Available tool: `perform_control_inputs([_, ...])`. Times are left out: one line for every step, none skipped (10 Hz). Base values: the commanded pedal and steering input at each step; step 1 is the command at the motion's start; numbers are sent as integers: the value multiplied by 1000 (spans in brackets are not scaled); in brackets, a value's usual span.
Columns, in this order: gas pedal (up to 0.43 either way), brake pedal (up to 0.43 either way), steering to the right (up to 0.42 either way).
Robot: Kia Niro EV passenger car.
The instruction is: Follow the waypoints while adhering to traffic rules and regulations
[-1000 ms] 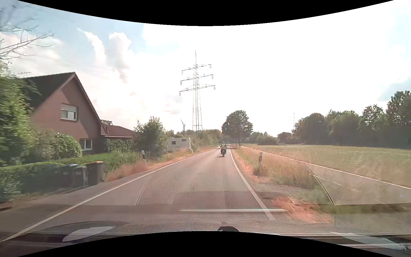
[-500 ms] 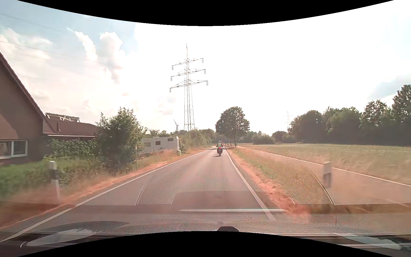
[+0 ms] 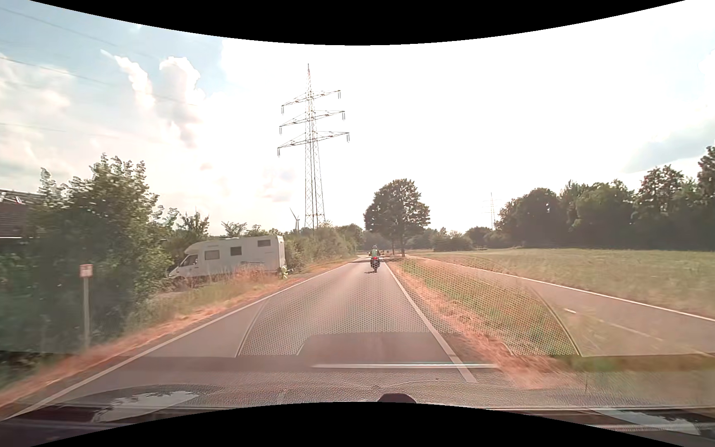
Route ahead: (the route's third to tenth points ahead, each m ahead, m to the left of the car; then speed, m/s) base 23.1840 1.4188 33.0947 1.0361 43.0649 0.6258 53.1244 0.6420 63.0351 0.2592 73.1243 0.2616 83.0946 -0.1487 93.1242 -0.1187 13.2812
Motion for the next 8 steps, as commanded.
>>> perform_control_inputs([169,0,13])
perform_control_inputs([169,0,9])
perform_control_inputs([169,0,2])
perform_control_inputs([169,0,1])
perform_control_inputs([169,0,1])
perform_control_inputs([157,0,1])
perform_control_inputs([157,0,1])
perform_control_inputs([157,0,1])
